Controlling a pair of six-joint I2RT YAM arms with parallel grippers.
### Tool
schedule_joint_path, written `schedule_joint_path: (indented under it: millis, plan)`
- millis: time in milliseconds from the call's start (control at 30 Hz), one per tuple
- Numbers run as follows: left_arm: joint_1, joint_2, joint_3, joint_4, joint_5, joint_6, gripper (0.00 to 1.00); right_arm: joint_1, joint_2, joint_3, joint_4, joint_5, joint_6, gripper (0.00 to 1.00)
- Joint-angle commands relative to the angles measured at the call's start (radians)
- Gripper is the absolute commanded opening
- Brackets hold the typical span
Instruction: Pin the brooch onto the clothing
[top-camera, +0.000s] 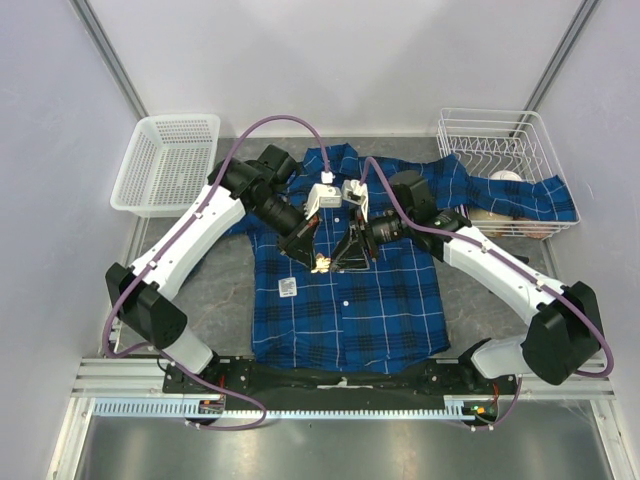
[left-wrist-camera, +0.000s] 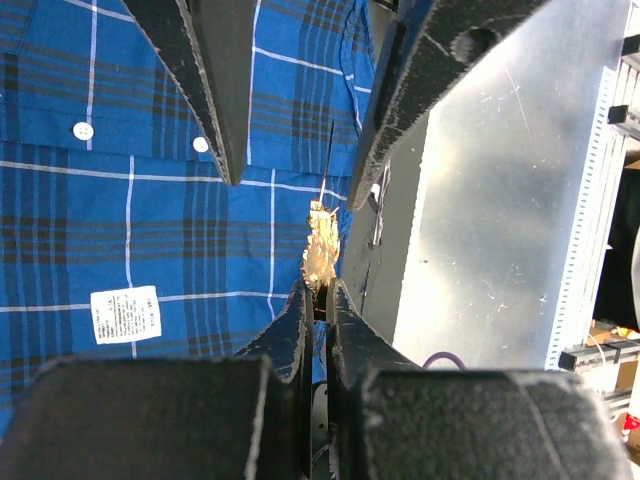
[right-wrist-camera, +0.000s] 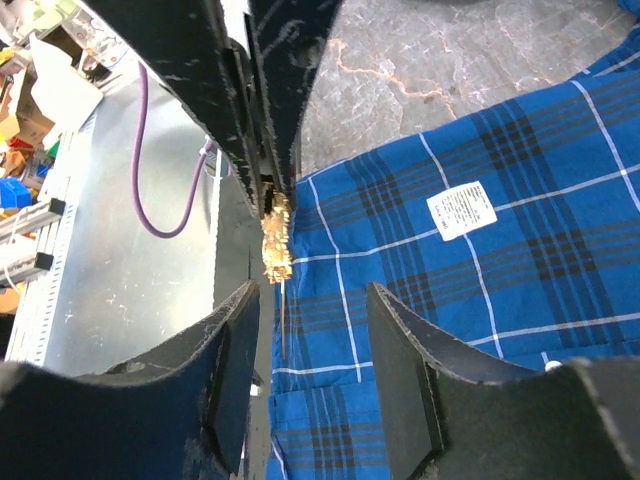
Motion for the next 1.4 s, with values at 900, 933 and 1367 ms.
schedule_joint_path:
  millis: [900,933,1367]
  plan:
    - [0.133,-0.149,-0.116,0.077,0.067,-0.079,0.49,0.017,0.04,0.083,0.137,-0.053,0.159,0.0]
    - [0.148,-0.158,-0.124,0.106,0.072,-0.091,0.5,0.016,0.041,0.084,0.14,-0.052,0.167,0.0]
    - [0.477,-0.613,-0.729,1.161,0.326,-0.91,0.75,-0.041,0.024,0.009,0.674,0.088,0.636,0.0]
